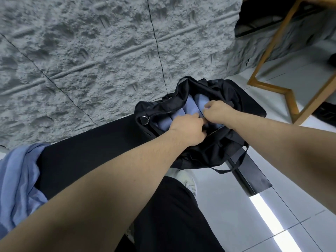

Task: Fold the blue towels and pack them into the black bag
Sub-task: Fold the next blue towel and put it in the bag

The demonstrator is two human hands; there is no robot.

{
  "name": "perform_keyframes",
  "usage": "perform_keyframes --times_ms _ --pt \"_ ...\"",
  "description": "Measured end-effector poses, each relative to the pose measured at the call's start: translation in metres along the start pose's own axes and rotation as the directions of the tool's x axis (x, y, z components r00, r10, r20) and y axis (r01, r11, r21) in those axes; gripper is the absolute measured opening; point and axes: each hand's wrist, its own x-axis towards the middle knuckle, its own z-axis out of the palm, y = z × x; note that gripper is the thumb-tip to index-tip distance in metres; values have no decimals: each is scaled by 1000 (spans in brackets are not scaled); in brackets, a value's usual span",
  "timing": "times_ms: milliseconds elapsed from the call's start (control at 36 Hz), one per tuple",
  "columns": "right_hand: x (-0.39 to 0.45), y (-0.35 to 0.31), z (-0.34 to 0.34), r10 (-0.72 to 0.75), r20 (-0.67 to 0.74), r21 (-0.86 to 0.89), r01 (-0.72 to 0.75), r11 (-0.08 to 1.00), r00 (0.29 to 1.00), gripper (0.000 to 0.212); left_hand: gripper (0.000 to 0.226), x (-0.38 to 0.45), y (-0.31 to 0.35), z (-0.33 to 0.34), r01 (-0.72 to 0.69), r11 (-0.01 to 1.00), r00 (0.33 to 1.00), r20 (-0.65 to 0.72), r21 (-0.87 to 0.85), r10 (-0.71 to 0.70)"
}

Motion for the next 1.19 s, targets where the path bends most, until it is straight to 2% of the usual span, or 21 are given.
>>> perform_keyframes --times_ms 167,306,500,583,750,1028,1111,1194 --pt "-31 -32 2 -164 -48 9 165 986 985 23 40 -41 -15 -10 2 1000 992 -125 -10 -3" --pt "-63 -68 10 -254 -54 69 258 964 966 26 38 -84 -38 -13 32 998 977 -209 -45 -40" --pt "-105 -123 41 -338 51 149 328 933 940 26 52 -149 -82 -7 92 988 972 -206 -124 -117" --pt "-118 -144 59 -360 99 143 345 928 928 28 51 -175 -101 -1 131 977 962 -216 -167 -166" --pt "-135 -182 101 -406 194 174 376 910 893 25 46 -224 -139 14 276 929 938 -140 -246 -316" --pt "-149 -222 174 -387 348 206 333 920 854 22 40 -291 -204 50 472 815 856 -47 -335 -515" --pt "-151 -229 193 -391 365 211 334 919 845 22 39 -307 -223 67 534 753 805 -43 -385 -592" --pt "-152 -236 210 -383 394 203 327 923 835 25 40 -324 -241 87 591 654 719 -60 -471 -693"
